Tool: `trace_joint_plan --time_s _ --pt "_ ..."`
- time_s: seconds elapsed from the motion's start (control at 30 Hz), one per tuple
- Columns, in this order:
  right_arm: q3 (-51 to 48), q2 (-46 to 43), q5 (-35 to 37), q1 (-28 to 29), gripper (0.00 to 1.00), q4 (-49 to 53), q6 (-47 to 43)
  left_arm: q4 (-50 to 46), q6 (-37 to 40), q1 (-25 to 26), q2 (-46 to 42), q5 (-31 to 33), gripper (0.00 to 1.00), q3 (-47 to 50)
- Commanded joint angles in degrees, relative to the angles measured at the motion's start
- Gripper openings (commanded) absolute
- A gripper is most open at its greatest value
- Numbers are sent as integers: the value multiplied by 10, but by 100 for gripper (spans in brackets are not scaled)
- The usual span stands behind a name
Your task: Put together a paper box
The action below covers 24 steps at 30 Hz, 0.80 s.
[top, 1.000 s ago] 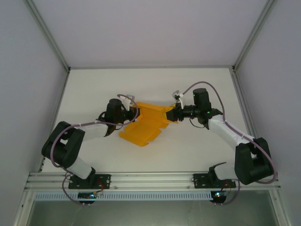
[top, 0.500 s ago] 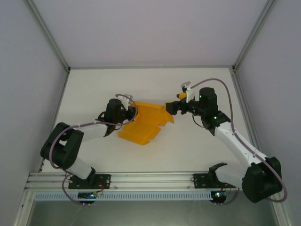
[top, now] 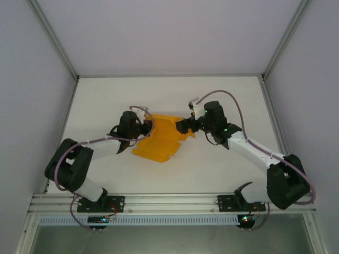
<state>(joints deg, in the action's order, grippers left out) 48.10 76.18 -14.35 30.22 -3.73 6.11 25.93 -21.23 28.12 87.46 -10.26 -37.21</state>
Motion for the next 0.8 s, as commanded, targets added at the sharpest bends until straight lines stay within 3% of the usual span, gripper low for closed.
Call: trace_joint_plan --time_s 0.0,0.27,0.5,0.63,0.77 --pt "-5 9 97 20 99 -41 -24 -12 10 -1 -13 1 0 -15" --pt "2 62 294 82 99 -124 -26 -20 14 8 -10 16 0 -18" --pt "-20 104 461 132 99 -256 -27 -45 14 10 -17 27 0 -27" --pt "-32 76 478 135 99 -242 -42 -52 3 10 -20 48 0 -25" --pt "-46 10 449 134 99 -124 -34 -66 -14 4 -18 65 0 -32"
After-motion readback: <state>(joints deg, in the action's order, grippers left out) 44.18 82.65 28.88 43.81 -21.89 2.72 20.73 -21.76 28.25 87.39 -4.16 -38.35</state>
